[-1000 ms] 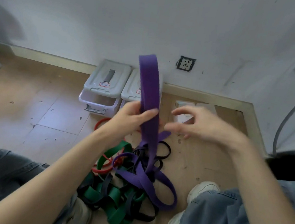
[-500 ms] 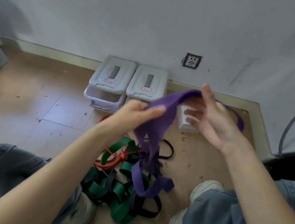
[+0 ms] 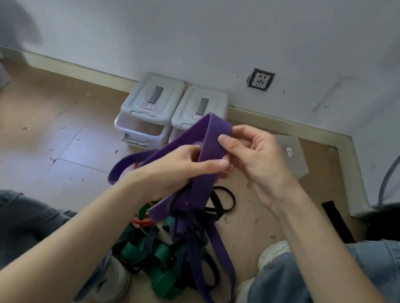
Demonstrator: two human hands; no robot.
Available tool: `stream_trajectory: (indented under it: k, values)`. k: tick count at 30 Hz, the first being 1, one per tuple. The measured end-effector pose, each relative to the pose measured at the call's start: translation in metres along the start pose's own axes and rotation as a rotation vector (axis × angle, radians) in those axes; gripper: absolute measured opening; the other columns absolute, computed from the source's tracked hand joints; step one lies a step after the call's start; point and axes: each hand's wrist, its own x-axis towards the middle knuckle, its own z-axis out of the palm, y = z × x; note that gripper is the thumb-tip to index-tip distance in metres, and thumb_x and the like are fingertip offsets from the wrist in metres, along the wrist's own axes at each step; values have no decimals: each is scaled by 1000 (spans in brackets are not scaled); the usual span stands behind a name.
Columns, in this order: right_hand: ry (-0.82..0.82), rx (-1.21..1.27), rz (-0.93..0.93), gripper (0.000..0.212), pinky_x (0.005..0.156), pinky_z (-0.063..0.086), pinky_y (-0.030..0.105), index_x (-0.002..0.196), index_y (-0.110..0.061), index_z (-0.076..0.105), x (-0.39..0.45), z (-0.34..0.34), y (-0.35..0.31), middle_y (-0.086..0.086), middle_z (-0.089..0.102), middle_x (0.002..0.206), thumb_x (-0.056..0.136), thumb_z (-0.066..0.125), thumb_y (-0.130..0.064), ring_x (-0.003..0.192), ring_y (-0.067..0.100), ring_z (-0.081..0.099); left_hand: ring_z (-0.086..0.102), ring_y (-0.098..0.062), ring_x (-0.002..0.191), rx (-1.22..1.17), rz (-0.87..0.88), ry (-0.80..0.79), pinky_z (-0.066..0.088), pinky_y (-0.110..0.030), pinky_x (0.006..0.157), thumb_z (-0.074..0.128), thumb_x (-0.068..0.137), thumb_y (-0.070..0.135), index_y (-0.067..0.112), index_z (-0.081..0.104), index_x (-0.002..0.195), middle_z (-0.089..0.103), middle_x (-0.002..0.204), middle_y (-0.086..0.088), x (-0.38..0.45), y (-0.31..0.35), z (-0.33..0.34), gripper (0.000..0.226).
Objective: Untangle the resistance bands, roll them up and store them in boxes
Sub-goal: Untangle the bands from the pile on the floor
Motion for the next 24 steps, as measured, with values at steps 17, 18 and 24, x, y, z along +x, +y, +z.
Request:
stream_trajectory:
  k: [17, 18, 24]
  values:
    - [39, -264, -76, 6, 66, 55, 32, 78, -14, 70, -1, -11, -18, 1, 71, 72, 76, 74, -18, 68, 13, 67, 69, -9, 92, 199, 155, -85, 56, -25, 78, 63, 79, 46, 37, 71, 92, 73, 96, 10, -14, 39, -3, 17]
    - [49, -309, -41, 11, 67, 55, 35, 79, -11, 70, -2, -14, -21, 3, 72, 74, 76, 74, -20, 68, 14, 66, 69, -16, 94, 179, 114, -111, 56, -30, 81, 67, 78, 40, 30, 70, 97, 73, 99, 2, -12, 32, -1, 21]
    - [107, -415, 76, 27, 34, 31, 15, 65, -11, 58, -5, -28, -32, -6, 54, 46, 70, 77, -30, 34, 4, 43, 66, -13, 67, 77, 149, 174, 53, -24, 69, 54, 85, -2, 6, 64, 88, 70, 69, 0, -3, 26, 4, 13]
